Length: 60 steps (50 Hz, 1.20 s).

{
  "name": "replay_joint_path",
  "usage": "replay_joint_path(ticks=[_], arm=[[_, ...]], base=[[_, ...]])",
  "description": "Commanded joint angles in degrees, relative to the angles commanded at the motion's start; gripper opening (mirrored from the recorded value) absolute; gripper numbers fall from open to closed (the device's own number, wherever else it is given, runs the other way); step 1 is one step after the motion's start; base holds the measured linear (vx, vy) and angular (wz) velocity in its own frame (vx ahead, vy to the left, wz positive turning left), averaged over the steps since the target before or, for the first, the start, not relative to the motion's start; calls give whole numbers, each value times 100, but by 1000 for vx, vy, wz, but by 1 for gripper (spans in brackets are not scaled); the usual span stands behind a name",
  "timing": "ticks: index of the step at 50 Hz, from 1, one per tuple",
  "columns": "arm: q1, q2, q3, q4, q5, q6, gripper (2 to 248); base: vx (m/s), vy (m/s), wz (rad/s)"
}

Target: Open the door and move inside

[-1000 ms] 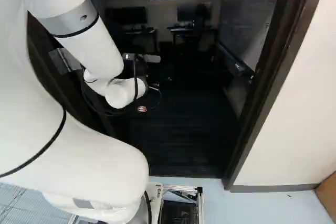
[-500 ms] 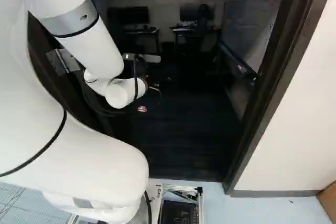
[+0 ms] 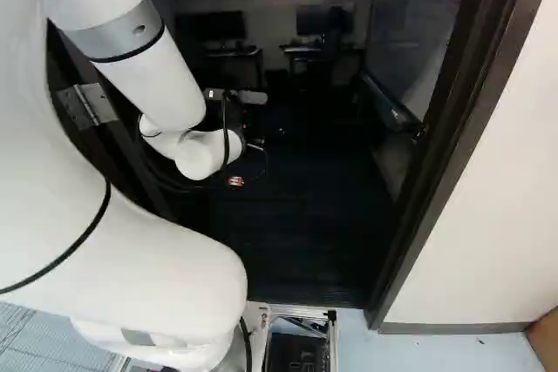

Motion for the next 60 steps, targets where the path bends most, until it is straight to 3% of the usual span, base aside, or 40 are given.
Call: replay_joint_path(ticks=[34,60], arm=[[0,0,0,0,0,0,247],[0,0,0,0,0,0,247]], base=[[79,-56,-4],[119,-1,-6]])
